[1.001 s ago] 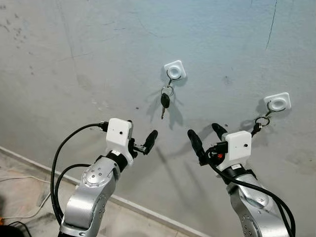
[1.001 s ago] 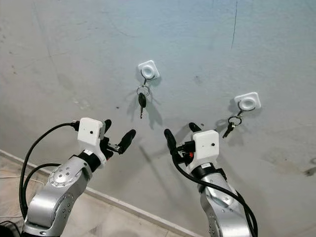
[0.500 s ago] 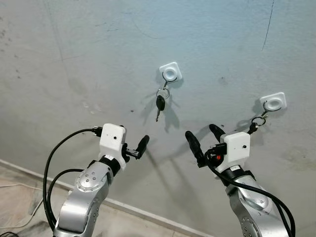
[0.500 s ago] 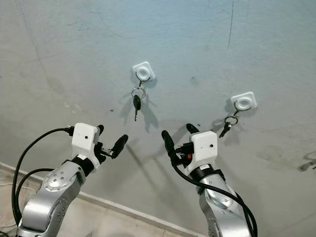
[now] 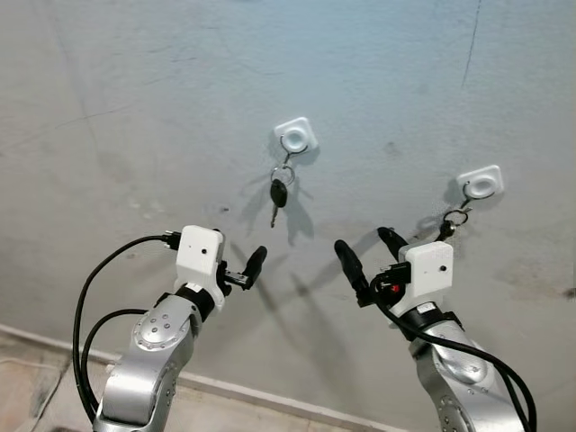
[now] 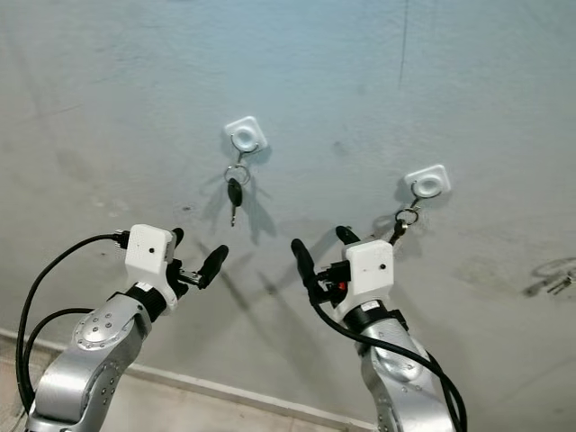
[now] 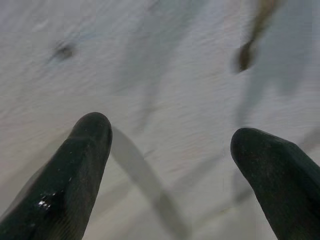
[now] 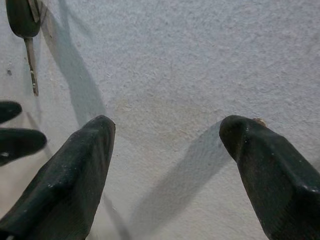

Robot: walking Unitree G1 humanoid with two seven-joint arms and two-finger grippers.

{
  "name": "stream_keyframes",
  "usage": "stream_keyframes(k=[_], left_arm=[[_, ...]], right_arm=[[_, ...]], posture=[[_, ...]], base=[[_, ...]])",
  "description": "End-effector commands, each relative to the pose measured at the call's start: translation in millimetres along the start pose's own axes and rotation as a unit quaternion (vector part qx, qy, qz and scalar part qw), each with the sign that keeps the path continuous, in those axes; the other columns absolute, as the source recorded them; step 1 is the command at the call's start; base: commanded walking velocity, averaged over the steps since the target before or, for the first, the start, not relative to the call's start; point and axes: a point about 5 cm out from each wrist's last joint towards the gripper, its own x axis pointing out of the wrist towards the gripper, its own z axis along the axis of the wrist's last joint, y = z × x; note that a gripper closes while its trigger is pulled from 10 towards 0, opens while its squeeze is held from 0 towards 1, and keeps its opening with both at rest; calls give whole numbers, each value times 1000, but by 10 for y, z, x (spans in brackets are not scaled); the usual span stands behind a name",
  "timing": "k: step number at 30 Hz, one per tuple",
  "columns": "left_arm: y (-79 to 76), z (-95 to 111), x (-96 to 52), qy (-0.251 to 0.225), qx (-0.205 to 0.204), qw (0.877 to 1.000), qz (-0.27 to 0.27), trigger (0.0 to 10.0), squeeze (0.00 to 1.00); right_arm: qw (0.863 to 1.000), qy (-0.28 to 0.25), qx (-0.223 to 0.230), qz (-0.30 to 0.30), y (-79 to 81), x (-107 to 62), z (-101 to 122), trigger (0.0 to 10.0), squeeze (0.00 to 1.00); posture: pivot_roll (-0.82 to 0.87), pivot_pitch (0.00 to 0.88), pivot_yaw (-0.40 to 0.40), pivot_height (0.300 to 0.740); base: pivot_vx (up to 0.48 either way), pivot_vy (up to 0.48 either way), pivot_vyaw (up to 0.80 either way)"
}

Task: Hang keys on a hook

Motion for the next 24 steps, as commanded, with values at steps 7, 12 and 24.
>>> stream_keyframes(k=[7, 12, 24], left_arm=[[43, 29, -54, -4, 12, 1000, 2, 10000, 0], [69, 61, -91, -10, 10, 1000, 1, 10000, 0], [86, 112, -67, -14, 13, 1000, 4, 10000, 0]], right_arm=[[998, 0, -2, -56, -207, -59, 12, 10000, 0], [999, -8, 5, -42, -192, -142, 51, 10000, 0], [999, -9, 4, -50, -215, -155, 69, 10000, 0]], posture=[[131, 0, -98, 740], [132, 0, -98, 740], [133, 0, -84, 740]], base=[[0, 0, -686], [0, 0, 0], [0, 0, 0]])
